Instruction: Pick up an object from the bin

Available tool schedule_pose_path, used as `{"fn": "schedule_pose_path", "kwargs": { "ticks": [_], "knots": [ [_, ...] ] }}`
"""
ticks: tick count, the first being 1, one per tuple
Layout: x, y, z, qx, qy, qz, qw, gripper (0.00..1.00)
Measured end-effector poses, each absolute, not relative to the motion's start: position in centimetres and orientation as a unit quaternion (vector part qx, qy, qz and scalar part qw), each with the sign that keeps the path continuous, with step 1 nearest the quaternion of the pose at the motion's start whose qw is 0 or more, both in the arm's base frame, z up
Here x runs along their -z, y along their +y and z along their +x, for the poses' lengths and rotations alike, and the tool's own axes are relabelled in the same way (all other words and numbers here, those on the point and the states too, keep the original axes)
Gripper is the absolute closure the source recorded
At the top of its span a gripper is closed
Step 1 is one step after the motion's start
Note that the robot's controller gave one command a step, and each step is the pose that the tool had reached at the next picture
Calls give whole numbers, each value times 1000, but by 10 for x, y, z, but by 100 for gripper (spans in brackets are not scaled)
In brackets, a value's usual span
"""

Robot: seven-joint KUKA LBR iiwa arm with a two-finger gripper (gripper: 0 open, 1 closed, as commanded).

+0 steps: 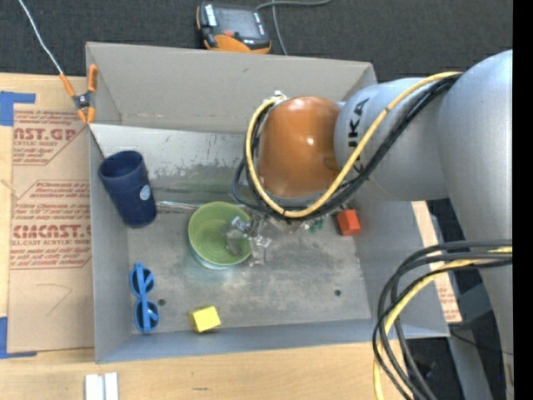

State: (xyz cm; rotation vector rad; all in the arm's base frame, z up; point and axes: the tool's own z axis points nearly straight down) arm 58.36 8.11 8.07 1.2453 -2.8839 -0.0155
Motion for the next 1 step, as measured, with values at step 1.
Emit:
{"fn": "schedule_pose_path", "kwargs": {
  "ticks": [1],
  "knots": [
    [-208, 73, 556, 4, -918, 396, -4, 100]
  ]
}}
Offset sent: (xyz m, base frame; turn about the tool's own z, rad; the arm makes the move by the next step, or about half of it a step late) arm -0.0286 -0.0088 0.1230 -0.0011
